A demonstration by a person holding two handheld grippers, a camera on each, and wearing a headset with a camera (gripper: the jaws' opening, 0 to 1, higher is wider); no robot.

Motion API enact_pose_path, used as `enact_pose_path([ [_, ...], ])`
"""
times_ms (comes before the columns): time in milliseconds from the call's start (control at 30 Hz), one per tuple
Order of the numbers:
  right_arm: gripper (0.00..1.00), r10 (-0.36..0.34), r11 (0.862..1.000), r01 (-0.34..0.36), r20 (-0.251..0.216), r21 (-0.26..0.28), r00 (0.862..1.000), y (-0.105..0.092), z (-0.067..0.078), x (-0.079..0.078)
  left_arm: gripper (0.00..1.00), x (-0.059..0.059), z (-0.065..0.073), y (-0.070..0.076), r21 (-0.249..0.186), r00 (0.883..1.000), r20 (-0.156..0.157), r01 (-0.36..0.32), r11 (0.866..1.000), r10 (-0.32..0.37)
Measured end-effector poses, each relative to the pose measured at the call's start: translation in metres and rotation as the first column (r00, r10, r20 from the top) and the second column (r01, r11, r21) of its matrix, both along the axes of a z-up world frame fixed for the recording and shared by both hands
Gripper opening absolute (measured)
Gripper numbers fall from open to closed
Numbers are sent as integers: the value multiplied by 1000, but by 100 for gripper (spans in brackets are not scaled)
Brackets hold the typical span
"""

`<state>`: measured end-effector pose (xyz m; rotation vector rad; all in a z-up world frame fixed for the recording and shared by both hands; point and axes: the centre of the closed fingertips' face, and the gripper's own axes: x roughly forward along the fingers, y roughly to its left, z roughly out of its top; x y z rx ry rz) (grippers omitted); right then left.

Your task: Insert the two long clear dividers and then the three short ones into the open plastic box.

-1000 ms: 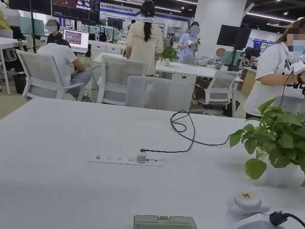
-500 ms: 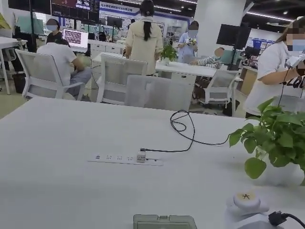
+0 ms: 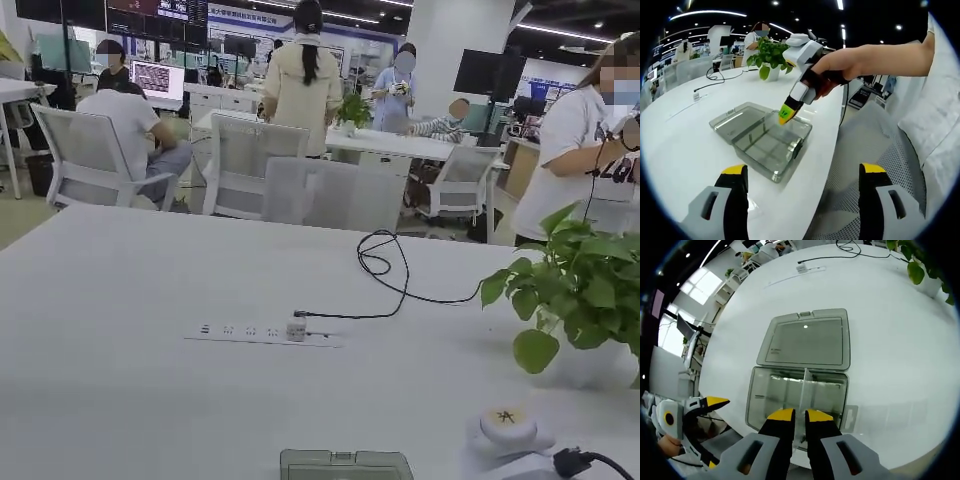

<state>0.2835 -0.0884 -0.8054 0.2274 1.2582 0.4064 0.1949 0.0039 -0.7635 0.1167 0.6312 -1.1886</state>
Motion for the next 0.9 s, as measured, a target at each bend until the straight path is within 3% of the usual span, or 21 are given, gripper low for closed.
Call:
enact_pose_path([
  [733,12,-13,998,13,11,65,1000,3,-18,-1,94,0,-1,2,16,1000,-11,-16,1000,17],
  [900,12,13,997,-16,42,81,999,4,-15,-1,94,1,1,3,18,999,-11,-33,999,33],
])
